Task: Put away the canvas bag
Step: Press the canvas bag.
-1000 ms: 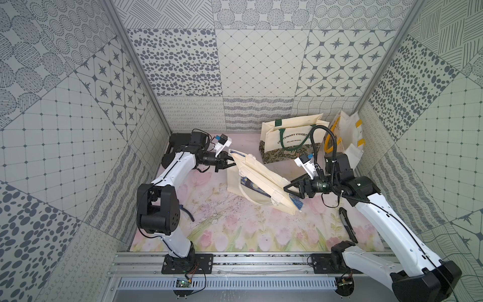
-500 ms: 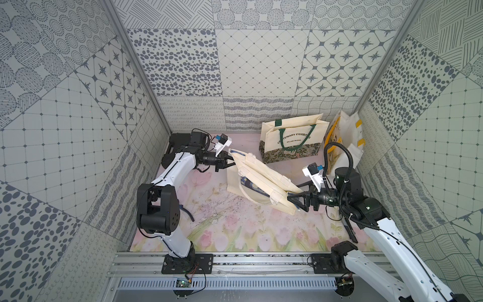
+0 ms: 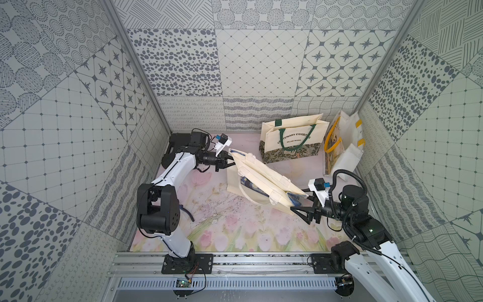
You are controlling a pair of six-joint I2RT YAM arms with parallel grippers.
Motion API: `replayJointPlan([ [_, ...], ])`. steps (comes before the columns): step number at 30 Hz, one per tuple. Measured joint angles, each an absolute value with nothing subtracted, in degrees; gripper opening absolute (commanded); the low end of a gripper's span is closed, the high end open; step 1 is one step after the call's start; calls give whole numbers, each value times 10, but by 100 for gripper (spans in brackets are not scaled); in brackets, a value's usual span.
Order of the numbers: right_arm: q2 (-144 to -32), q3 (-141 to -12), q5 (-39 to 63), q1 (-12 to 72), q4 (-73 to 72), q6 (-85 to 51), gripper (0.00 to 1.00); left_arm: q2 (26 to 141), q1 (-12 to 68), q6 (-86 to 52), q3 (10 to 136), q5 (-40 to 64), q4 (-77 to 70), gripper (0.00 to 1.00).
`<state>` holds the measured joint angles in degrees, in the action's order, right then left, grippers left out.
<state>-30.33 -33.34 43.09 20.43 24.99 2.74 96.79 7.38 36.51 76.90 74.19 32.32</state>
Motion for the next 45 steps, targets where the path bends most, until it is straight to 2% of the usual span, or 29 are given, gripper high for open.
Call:
replayJointPlan([
  [9,-306,-341,422,205,298,111,84,968,74,364,769,742,323,0],
  [19,-366,-363,372,246,282,123,71,967,73,362,768,736,317,0],
  [22,-401,-388,350,270,271,126,59,967,73,360,765,736,311,0],
  [24,-425,-408,336,280,266,125,47,966,72,358,761,732,306,0],
  [27,-455,-436,315,283,263,118,35,964,71,354,757,721,298,0],
  [33,-484,-465,294,284,263,107,2,961,71,346,752,714,291,0],
  [39,-507,-499,297,285,293,94,0,959,71,342,750,710,289,0],
  [44,-550,-556,327,283,343,48,0,949,71,316,740,687,270,22],
  [45,-562,-569,334,283,351,36,0,944,71,300,735,677,257,24],
])
